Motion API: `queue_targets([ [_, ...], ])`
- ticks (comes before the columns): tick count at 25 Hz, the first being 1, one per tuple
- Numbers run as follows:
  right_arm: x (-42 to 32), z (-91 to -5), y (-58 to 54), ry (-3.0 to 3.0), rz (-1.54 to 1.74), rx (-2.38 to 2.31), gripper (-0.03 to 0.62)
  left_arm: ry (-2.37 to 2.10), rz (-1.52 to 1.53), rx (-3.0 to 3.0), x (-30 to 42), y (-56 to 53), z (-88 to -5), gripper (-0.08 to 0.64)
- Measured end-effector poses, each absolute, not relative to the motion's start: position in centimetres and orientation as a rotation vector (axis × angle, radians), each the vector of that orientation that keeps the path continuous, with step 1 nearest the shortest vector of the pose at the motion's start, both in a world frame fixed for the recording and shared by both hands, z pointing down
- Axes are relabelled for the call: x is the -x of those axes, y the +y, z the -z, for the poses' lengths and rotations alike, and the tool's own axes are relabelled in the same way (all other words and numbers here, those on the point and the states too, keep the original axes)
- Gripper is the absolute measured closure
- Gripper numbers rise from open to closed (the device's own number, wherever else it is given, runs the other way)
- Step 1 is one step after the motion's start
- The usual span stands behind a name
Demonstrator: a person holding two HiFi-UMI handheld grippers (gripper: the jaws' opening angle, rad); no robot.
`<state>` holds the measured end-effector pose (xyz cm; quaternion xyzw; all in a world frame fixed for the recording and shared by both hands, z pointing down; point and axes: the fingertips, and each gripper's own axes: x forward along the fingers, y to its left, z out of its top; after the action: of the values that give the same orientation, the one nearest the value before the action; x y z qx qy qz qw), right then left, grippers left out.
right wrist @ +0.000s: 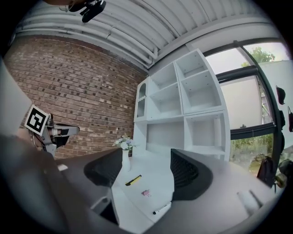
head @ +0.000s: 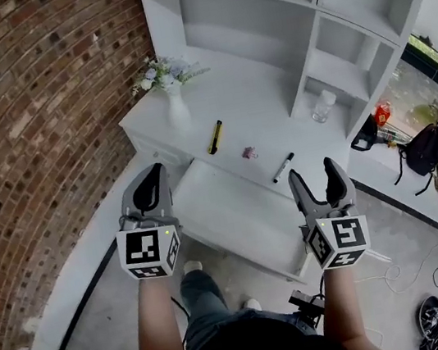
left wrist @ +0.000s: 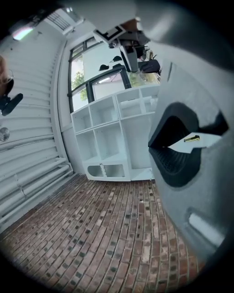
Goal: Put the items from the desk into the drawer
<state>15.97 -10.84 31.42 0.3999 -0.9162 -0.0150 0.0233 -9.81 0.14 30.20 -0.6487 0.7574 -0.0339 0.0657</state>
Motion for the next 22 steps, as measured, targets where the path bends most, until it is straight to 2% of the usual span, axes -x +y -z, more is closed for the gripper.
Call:
queue_targets([
  [12,-6.8,-33.1,-17.5,-2.616,0.044,-1.498,0.273,2.082,0.133,2.214,20.6,-12.6,-32.1,0.560],
  [22,-0.2,-34.7,-21.5,-2.489,-0.026,-1.589,0.281,1.928,0.142,2.424,25.2,-20.7,-34.5,0.560],
])
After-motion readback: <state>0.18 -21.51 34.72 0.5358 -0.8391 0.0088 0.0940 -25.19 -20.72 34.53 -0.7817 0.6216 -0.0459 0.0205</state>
